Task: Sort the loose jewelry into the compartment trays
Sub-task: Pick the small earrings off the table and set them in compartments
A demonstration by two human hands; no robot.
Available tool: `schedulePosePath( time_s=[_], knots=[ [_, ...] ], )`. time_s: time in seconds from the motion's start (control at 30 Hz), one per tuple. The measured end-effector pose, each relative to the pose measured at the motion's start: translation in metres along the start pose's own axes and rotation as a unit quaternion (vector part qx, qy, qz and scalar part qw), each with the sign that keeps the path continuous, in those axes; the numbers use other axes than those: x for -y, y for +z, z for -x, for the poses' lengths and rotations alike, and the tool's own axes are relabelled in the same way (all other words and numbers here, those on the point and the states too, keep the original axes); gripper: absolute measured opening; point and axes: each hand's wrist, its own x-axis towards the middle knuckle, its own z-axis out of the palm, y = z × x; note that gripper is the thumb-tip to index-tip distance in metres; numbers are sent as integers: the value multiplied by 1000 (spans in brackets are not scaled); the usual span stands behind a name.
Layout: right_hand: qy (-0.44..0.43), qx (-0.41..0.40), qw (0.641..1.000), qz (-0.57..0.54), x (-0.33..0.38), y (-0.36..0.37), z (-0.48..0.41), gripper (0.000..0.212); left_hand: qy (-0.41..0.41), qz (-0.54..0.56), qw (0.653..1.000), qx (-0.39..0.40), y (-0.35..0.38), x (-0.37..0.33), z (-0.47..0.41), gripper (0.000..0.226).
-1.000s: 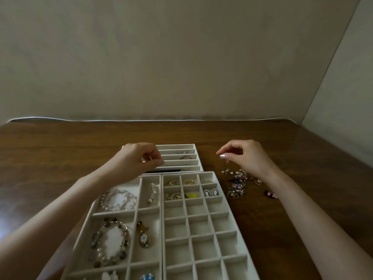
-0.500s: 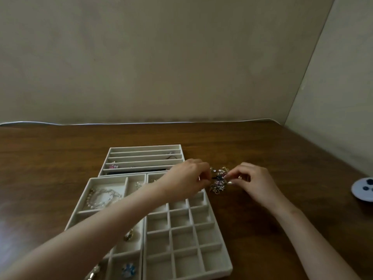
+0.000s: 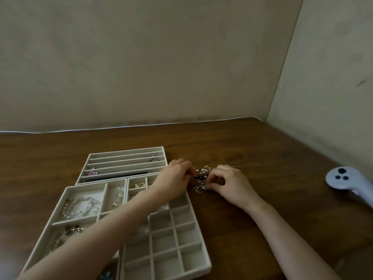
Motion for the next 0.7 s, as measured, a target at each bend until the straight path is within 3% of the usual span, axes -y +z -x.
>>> schedulePosePath(
  time_s=[0.13,0.2,0.3,0.5,0.7],
  knots=[
    [57,-34,986,-154,4,-10,0,4,59,14,997,-39,-3,0,3,12],
    [84,-25,965,-248,8,-16,2,4,93,29,994,-43,-4,-6,5,19],
    [99,6,948,-302,13,-17,3,8,100,50,993,-40,-5,-13,8,25],
    [87,25,941,-326,15,-16,4,14,79,62,994,-35,-17,-17,10,15],
    [105,-58,962,-246,5,-11,1,10,50,73,991,104,-50,-6,17,13]
  ],
)
